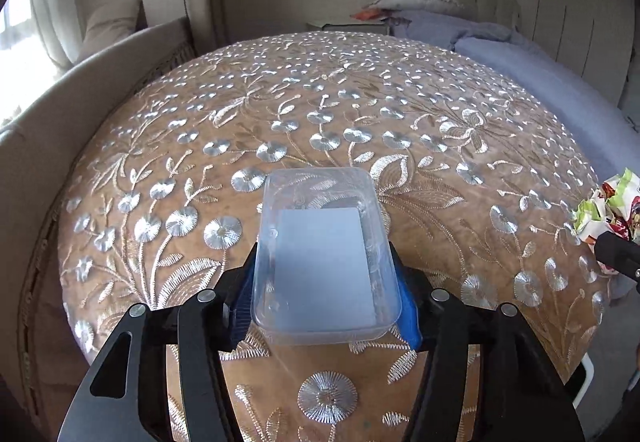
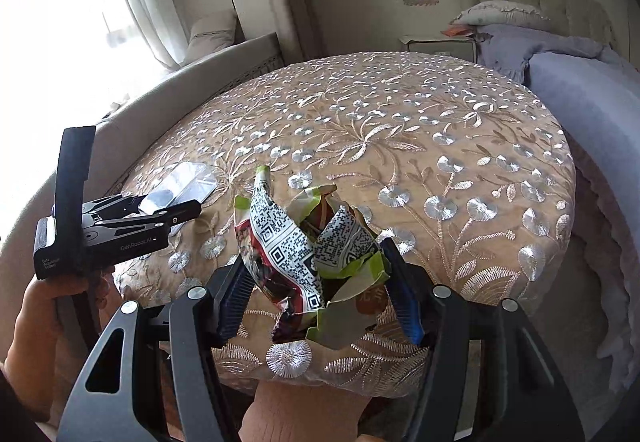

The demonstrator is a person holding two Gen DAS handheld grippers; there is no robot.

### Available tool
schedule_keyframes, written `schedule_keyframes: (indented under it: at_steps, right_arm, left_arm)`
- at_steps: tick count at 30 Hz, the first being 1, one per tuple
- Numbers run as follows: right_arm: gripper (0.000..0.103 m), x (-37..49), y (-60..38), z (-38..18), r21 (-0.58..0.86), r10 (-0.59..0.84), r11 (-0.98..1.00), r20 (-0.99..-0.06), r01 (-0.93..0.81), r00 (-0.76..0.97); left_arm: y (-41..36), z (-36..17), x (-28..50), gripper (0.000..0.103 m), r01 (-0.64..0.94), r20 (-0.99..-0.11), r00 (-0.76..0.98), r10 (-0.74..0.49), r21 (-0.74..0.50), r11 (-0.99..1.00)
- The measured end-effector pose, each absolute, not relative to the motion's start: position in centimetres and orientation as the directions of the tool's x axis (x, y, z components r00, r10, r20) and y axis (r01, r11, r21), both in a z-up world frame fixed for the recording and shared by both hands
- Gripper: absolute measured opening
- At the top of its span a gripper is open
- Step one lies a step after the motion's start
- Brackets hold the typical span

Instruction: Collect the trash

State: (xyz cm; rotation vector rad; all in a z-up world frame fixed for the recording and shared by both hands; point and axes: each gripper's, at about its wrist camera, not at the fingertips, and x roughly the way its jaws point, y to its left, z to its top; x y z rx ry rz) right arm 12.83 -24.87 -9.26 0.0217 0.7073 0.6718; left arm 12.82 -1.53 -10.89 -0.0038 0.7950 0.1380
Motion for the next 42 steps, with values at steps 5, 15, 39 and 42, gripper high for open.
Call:
schedule_keyframes:
  at_steps: [5,15,39,42]
  right_arm:
    - [0.062,11.8,-25.6,-8.9,0.247,0.576,0.798,-0.580,-0.550,0.576]
    - [0.062,6.8,-31.4,-8.5,0.231,0.470,0.877,-0.589,-0.420,0.657]
    - [0.098,-2.6,-45.8,-22.5,0.147,0.094,0.988,-0.835,0.055,0.543]
    - [0.098,-2.6,-46.2,-22.5,0.154,0.098,0.986,-0.831,0.056,0.548]
  left_arm:
    - [-3.6,-10.1,11.4,0.056,-0.057,-0.684,0.722,0.103,0.090,0.994]
    - [-11.7,-7.2,8.9,0.056,0.240,-0.625,0.766,-0.149,0.063,0.969]
    - [-33.9,-19.0,6.6,0.098,0.794,-0.822,0.292,-0.488,-0.077,0.603]
    - [-33.9,-19.1,6.6,0.098,0.790,-0.823,0.304,-0.479,-0.064,0.610]
